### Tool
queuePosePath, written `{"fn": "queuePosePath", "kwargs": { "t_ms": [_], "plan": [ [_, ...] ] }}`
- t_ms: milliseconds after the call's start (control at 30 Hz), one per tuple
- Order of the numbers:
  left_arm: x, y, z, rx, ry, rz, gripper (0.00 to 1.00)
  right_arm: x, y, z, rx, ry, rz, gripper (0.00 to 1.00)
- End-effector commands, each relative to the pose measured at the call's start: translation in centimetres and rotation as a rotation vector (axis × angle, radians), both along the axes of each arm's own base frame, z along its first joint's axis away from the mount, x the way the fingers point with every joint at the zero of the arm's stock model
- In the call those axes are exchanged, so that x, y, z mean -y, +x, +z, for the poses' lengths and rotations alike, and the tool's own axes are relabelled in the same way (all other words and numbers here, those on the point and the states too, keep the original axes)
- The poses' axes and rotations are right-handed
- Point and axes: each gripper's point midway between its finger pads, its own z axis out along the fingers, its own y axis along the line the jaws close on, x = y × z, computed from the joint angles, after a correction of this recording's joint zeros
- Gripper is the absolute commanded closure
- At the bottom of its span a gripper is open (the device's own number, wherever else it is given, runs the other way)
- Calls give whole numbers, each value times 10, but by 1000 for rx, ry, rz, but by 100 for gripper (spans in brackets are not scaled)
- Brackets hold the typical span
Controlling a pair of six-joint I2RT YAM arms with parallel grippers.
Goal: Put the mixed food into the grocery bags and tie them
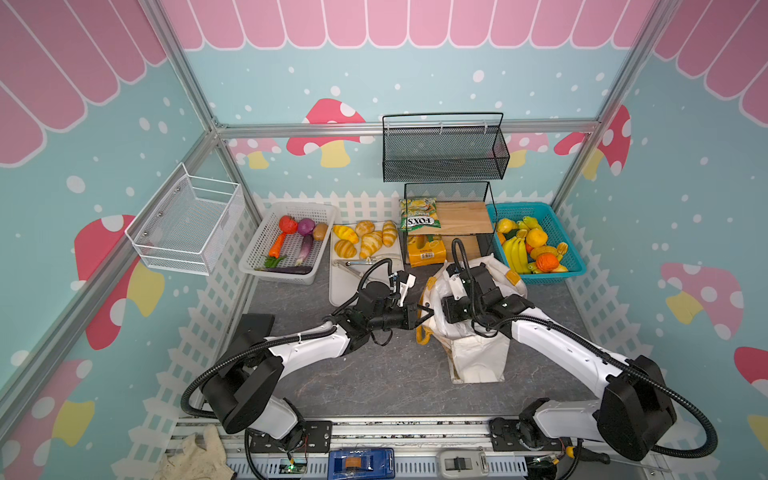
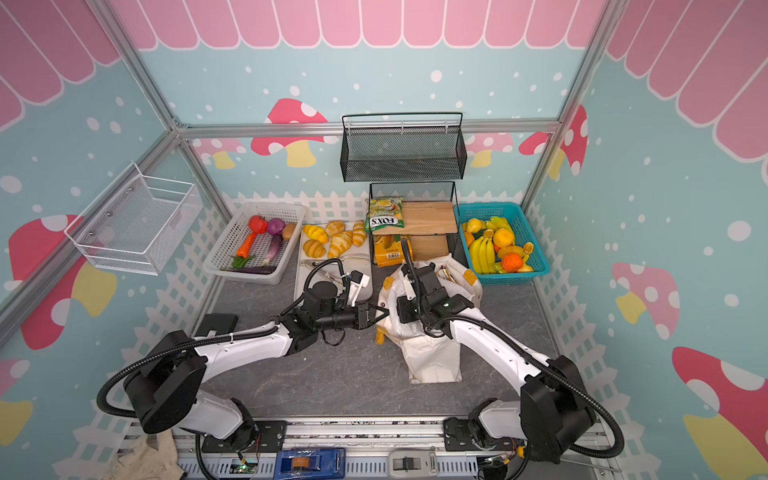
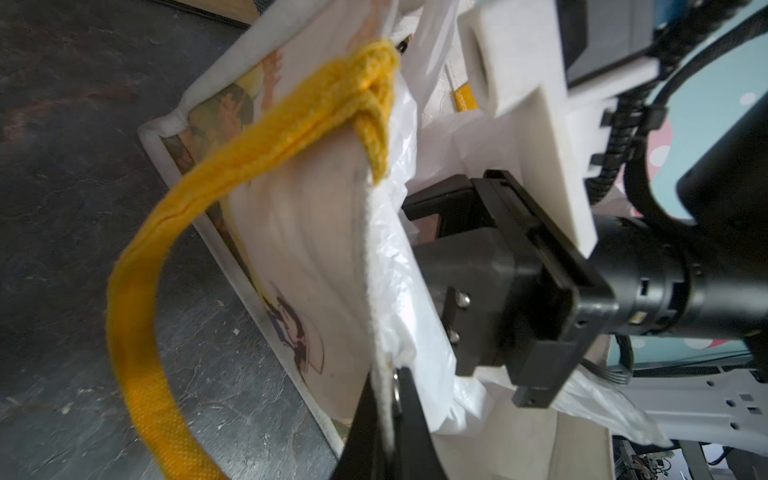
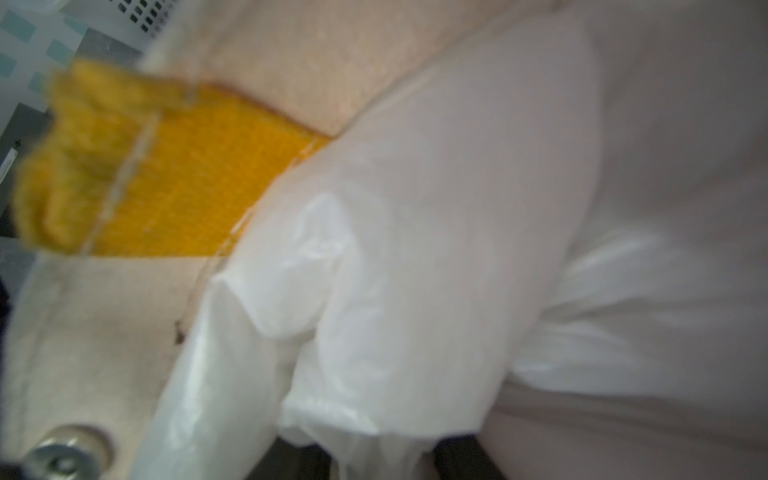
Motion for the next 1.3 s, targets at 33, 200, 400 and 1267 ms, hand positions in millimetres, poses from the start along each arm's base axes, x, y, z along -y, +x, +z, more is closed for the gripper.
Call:
{"fn": "queuePosePath", "kwargs": {
  "t_ms": [33, 200, 400, 1267],
  "plan": [
    [-2, 0, 19, 59, -3, -2, 100, 1, -12, 66, 82, 31, 57, 38],
    [-3, 0, 20, 66, 10, -1, 100, 18, -17, 125, 197, 25, 22, 33],
    [-5, -1, 20, 64, 17, 2, 100, 95, -26, 120, 151, -121, -211, 37],
    [-30, -11, 23, -26, 61, -42, 100, 58, -56, -87, -252, -122, -94, 70]
  ]
}}
